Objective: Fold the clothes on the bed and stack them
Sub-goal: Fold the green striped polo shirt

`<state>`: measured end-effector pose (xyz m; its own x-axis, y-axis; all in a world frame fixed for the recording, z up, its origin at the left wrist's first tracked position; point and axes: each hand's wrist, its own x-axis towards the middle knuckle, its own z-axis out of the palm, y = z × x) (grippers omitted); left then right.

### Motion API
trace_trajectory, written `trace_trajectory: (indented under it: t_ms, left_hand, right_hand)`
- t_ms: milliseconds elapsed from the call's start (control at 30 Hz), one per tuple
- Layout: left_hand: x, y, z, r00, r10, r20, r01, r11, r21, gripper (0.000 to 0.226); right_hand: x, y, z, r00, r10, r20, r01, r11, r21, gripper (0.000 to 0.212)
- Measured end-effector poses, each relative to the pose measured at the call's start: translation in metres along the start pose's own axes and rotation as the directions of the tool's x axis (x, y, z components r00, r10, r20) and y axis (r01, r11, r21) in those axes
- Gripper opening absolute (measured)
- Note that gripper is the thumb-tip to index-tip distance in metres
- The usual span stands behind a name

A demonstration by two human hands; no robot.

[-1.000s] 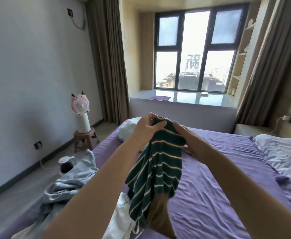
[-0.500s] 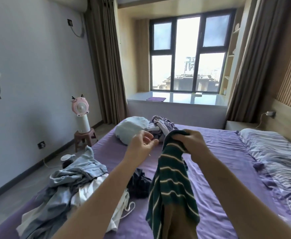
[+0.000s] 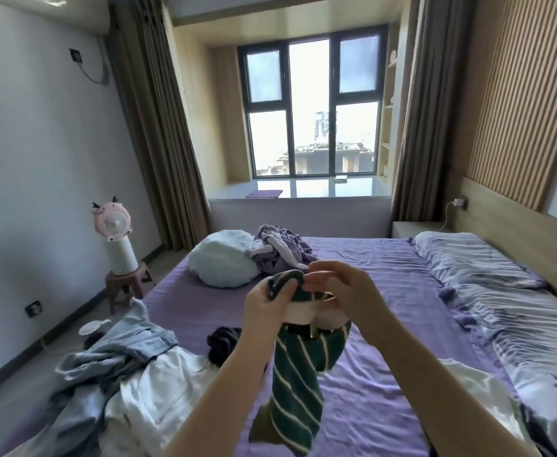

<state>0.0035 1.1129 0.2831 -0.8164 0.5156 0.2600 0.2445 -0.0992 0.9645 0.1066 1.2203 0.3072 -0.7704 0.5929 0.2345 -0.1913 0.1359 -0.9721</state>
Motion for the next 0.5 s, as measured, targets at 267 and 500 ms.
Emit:
trace_trajectory:
  t_ms: [267,500]
  left_hand:
    - [0.026,0.011,-0.034,0.941,-0.107,0.320,0.227,0.904,-0.363,0.023]
    - [0.044,0.010,-0.074,0.901,-0.143,0.409,0.347,0.802,-0.486,0.021]
  right_hand:
    - [-0.004,0.042,-0.026,0.978,0.103,0.183,-0.087,0.992,-0.089,0.043]
    - [-0.005,0.078,0.016,0.954,0.101,0.284,-0.088,0.994,-0.057,0.026]
